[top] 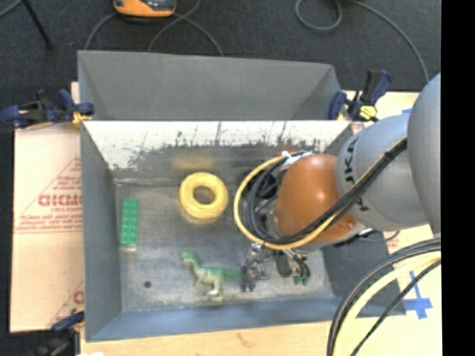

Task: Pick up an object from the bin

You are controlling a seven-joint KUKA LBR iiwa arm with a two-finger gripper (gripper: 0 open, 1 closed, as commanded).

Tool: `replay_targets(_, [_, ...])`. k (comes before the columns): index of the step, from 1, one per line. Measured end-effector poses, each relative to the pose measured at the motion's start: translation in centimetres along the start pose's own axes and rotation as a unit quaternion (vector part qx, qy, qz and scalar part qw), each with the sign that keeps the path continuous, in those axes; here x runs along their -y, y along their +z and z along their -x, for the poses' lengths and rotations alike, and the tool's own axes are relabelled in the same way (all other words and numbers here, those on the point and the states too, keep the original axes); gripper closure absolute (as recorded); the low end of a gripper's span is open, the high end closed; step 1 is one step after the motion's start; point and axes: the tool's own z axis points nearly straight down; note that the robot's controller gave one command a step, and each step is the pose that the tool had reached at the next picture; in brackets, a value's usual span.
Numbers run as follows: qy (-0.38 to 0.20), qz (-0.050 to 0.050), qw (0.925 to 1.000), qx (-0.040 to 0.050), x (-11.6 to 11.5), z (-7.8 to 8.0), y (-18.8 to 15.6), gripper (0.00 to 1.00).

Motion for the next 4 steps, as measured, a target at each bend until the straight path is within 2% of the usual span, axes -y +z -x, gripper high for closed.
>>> replay_targets(1, [0.000, 0.000, 1.0000, 0.0000, 0.0, 0.0, 0.0, 1.00])
replay_targets(2, [0.004, -0.001, 1.0000, -0.0042, 0.6, -0.2, -5.1, 1.00])
replay_targets(3, [0.004, -0.001, 1.0000, -0.0023, 0.7, 1.0, -11.2, 1.00])
replay_targets(4, [0.012, 0.000, 0.9999, 0.0009, -1.8, 0.1, -6.9, 0.00])
